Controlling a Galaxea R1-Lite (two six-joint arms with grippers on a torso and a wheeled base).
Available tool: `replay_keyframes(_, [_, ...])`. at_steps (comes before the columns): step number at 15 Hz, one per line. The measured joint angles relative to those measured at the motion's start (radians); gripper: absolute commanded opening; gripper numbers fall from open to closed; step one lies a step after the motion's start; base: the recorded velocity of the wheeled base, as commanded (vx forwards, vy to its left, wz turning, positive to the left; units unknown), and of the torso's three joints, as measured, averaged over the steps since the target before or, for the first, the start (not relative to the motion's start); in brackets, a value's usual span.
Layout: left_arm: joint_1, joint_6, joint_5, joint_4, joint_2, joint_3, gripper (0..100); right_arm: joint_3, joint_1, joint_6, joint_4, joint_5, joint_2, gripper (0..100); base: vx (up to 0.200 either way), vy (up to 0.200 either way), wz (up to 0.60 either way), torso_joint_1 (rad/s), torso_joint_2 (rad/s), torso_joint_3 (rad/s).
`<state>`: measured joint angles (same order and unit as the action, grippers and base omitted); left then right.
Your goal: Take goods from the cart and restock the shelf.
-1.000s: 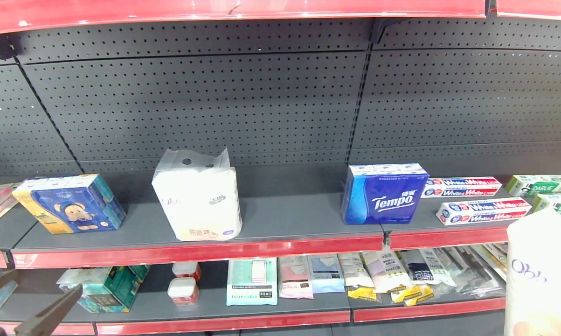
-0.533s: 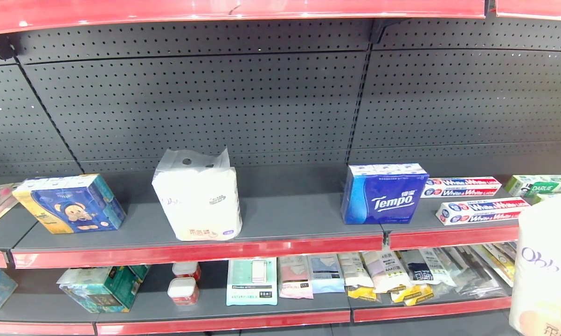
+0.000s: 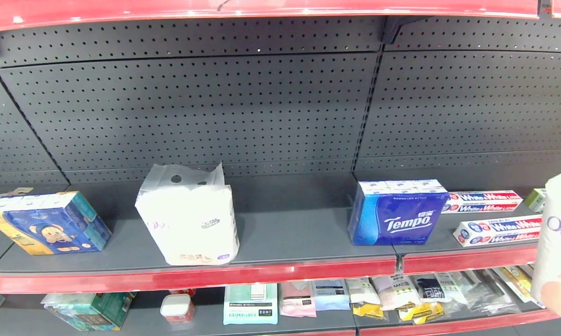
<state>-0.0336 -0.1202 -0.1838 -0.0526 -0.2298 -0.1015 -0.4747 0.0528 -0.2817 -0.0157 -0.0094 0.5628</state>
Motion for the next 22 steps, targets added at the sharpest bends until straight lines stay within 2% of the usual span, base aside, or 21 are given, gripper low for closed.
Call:
replay_keyframes(3, [0.000, 0.001, -0.004, 0.000, 0.032, 0.033, 100, -0.064, -0.003, -0.096, 0.001, 0.008, 0.047, 0, 0.000, 0.000, 0.00, 0.000, 0.00, 0.000])
replay_keyframes(5, [0.000, 0.009, -0.004, 0.000, 0.048, 0.048, 100, -0.101, -0.028, -0.135, 0.000, 0.057, 0.076, 0, 0.000, 0.000, 0.00, 0.000, 0.00, 0.000])
replay_keyframes(8, [0.000, 0.031, 0.002, 0.000, 0.060, 0.053, 100, -0.089, -0.075, -0.221, -0.001, 0.087, 0.086, 0, 0.000, 0.000, 0.00, 0.000, 0.00, 0.000])
replay_keyframes(11, [0.001, 0.053, 0.015, 0.000, 0.076, 0.054, 100, -0.073, -0.154, -0.239, -0.002, 0.121, 0.087, 0, 0.000, 0.000, 0.00, 0.000, 0.00, 0.000])
replay_keyframes(14, [-0.013, 0.116, 0.005, 0.000, 0.087, 0.055, 100, -0.066, -0.242, -0.221, -0.001, 0.138, 0.104, 0, 0.000, 0.000, 0.00, 0.000, 0.00, 0.000])
replay_keyframes(15, [-0.023, 0.125, 0.005, 0.000, 0.092, 0.056, 100, -0.066, -0.282, -0.204, -0.002, 0.158, 0.111, 0, 0.000, 0.000, 0.00, 0.000, 0.00, 0.000])
replay_keyframes(19, [-0.036, 0.129, 0.012, 0.001, 0.110, 0.056, 100, -0.036, -0.476, -0.076, -0.002, 0.232, 0.143, 0, 0.000, 0.000, 0.00, 0.000, 0.00, 0.000])
replay_keyframes(22, [-0.037, 0.133, 0.013, 0.002, 0.127, 0.056, 100, -0.040, -0.566, 0.007, 0.055, 0.247, 0.190, 0, 0.000, 0.000, 0.00, 0.000, 0.00, 0.000])
